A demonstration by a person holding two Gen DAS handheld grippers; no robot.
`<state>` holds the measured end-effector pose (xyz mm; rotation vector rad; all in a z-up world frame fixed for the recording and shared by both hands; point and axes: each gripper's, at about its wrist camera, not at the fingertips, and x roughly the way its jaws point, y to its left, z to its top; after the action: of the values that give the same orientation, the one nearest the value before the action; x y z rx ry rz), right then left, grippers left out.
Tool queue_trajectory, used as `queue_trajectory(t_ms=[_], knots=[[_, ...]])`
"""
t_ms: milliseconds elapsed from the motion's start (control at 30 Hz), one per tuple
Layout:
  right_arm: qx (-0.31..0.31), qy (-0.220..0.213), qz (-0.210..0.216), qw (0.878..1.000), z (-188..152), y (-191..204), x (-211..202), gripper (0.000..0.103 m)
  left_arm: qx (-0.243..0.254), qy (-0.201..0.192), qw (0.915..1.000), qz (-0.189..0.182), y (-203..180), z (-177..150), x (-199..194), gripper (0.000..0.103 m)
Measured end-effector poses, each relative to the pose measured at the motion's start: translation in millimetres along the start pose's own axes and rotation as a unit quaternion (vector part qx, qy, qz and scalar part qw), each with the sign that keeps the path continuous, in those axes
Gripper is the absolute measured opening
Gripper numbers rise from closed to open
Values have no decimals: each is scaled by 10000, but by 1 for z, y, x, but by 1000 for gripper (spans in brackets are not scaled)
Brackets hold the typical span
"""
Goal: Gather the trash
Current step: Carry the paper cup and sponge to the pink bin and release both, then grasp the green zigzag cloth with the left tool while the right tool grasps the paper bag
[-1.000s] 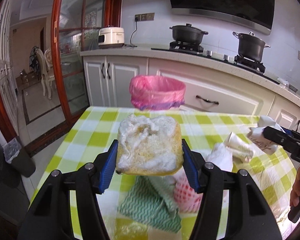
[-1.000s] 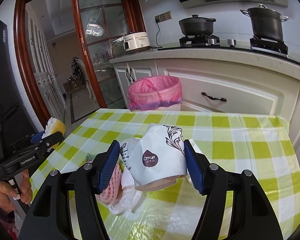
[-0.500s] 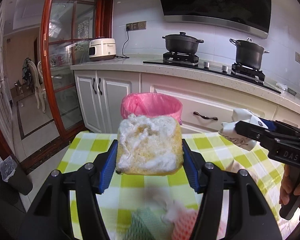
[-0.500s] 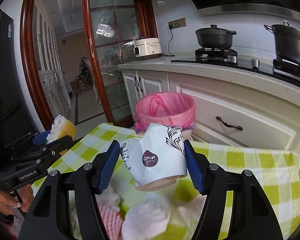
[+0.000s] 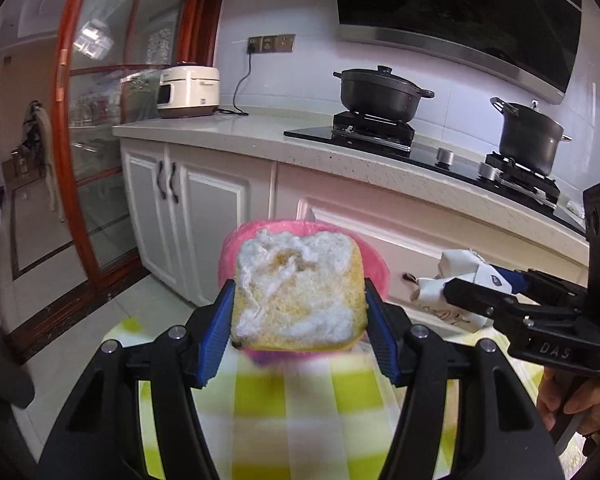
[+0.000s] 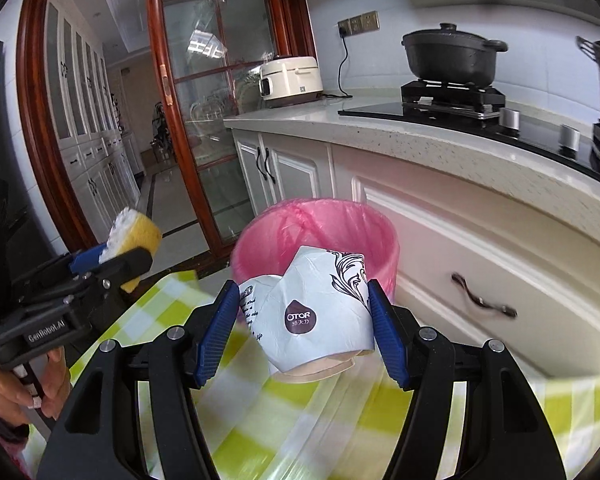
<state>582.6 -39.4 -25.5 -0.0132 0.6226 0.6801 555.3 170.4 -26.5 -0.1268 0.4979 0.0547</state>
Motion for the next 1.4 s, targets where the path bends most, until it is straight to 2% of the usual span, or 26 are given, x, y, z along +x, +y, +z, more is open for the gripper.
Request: queue_trajectory(t_ms=[200,433,500,567,733,867,967,1033,1167,1300,1400], knots=[[129,61,164,9998,30,-30,64,62,13,145,9999,2,11,28,77,59],[69,203,318,9993,36,-46,119,63,57,346,9994,44,25,35,149,62],[22,221,330,9992,34,-49,129,63,45,387,9992,78,31,33,161,62],[48,187,363,9992,32,-55,131,68,30,419,9991,84,37,30,168,64],[129,70,388,9991,31,-64,126,68,67,424,9990,136,41,21,171,72],[147,-75,425,9990,32,-66,97,68,-34,332,9993,164,42,19,149,75],[-16,-107,324,9994,29,-60,61,68,9,175,9997,194,36,16,117,86],[-77,-127,221,9996,23,-58,35,70,43,17,9995,310,31,11,86,99],[-73,-172,-97,9998,-7,-57,-25,74,-14,-53,9994,346,22,-1,28,98],[33,-55,-389,9992,-54,-60,-73,75,-121,-119,9992,361,12,-20,-34,98],[276,46,-492,9984,-90,-62,-101,75,15,-183,9990,415,-3,-42,-82,98]])
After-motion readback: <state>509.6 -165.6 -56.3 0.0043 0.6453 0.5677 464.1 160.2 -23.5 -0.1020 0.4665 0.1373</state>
